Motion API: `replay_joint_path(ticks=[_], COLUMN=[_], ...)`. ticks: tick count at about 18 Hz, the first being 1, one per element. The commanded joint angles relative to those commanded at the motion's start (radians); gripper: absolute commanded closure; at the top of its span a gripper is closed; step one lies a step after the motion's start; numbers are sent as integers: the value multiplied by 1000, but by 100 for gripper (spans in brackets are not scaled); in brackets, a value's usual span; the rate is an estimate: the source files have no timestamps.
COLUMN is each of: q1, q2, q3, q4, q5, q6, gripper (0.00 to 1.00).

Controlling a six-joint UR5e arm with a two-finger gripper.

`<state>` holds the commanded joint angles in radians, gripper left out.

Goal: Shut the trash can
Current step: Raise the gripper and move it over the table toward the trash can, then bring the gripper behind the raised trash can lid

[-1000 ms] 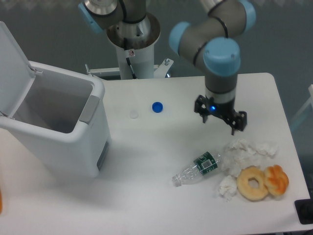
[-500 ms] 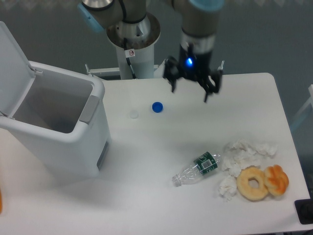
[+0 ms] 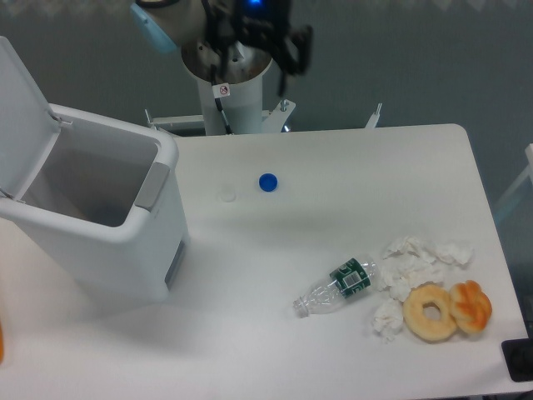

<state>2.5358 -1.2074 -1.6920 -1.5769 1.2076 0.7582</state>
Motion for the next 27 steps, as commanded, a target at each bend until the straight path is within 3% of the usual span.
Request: replay_joint_path(ticks=[4, 10, 17, 22, 25, 27], q1=[-49, -150, -241, -327, -397, -413], q2=[23, 23, 8, -78, -155, -170], q3=[0, 2, 8, 46, 110, 132], q4=[9, 14, 165, 285, 301, 299], q5=[-81, -117, -135, -152, -146, -148], q6=[-109, -177, -335, -419, -477, -479], gripper=[0, 0, 0, 0, 0, 0])
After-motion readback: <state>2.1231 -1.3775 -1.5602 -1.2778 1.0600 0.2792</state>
